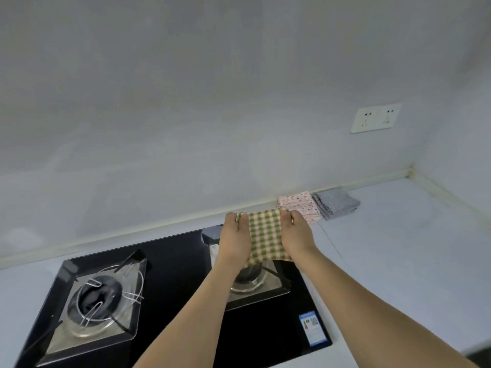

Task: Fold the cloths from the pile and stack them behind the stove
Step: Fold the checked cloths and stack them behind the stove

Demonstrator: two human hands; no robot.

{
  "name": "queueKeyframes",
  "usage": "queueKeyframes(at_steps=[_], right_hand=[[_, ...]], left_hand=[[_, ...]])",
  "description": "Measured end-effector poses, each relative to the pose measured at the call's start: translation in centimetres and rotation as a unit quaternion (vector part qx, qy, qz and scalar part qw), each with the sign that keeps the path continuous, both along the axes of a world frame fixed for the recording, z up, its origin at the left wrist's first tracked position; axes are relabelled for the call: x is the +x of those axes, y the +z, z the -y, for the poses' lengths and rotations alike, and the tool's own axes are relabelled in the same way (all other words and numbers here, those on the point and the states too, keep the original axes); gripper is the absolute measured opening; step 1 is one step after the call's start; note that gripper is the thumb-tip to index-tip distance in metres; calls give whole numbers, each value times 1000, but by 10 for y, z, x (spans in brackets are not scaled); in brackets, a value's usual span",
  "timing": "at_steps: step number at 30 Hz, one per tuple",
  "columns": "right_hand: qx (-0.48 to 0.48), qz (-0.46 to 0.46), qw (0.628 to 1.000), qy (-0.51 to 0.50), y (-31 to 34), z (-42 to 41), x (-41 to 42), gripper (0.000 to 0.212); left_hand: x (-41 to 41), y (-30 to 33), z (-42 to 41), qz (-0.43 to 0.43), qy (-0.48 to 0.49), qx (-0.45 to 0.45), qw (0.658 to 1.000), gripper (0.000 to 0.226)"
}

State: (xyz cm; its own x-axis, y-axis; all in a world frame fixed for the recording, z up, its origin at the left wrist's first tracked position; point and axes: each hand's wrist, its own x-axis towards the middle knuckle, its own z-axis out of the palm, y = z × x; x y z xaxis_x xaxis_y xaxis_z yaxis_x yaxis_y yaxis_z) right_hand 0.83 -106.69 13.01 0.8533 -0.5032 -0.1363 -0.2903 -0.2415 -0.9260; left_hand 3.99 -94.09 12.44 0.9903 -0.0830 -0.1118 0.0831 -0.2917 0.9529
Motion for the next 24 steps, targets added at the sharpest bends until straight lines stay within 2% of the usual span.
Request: queueKeyframes(at_steps=[6,10,12,14,17,24], right_hand=[[31,-11,999,-40,-12,76,12,32],[9,-25,998,-51,-23,147,14,36],[0,-32,998,-52,-23,160,16,39],[6,-44,997,-61,-46,274,41,41],[-15,-46,998,-46,-46,293,49,41],[-20,-79,996,-36,-70,446,111,33]], left_hand=[[23,-13,79,-7,-13,1,1000,29],[24,-27,152,-25,-25,-12,999,29],[28,-23,163,-42,-38,4,998,28],[48,-33,279,-32,-32,7,999,27],[58,-29,292,-45,-37,18,998,26],[129,-52,431,-83,-55,73,992,24]])
